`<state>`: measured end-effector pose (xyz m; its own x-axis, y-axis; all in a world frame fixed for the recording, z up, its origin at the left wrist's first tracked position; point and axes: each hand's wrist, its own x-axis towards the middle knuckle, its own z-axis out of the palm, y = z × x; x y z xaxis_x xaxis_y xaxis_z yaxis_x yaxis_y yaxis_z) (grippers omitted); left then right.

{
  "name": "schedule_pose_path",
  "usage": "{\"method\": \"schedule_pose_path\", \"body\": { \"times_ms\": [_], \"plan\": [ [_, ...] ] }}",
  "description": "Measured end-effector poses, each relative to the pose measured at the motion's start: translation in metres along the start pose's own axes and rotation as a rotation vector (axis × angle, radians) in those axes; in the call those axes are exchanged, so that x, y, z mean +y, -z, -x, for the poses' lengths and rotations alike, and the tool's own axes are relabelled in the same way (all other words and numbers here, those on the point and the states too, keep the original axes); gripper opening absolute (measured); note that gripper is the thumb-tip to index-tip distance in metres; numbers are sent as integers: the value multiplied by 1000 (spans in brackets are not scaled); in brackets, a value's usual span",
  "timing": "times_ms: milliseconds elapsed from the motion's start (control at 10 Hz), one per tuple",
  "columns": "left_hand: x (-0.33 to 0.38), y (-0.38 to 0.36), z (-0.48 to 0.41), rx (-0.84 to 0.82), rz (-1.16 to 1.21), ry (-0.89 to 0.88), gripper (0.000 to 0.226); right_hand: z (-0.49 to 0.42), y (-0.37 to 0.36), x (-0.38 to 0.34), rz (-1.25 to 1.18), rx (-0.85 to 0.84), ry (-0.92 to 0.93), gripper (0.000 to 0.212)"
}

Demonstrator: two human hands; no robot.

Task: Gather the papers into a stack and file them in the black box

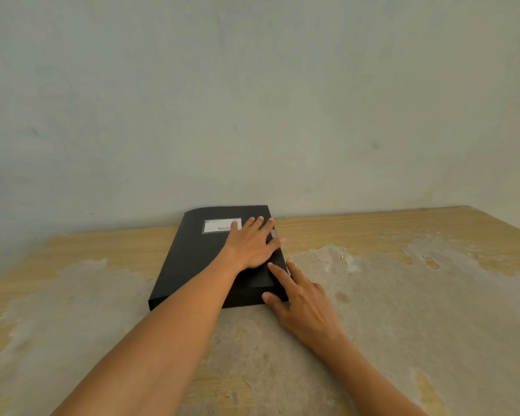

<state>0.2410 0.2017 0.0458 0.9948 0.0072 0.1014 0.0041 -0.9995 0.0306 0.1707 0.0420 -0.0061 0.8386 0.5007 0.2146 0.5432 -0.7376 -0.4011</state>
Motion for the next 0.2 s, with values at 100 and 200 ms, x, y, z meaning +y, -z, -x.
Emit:
{"method": "schedule_pose_path", "body": {
  "times_ms": [100, 200],
  "plan": [
    [2, 13, 22, 107, 159, 61, 73, 5, 4, -2, -143, 7, -22, 71],
    [-3, 34, 44, 222, 262, 87, 69, 10, 19, -7, -188, 10, -2, 76]
  ]
}}
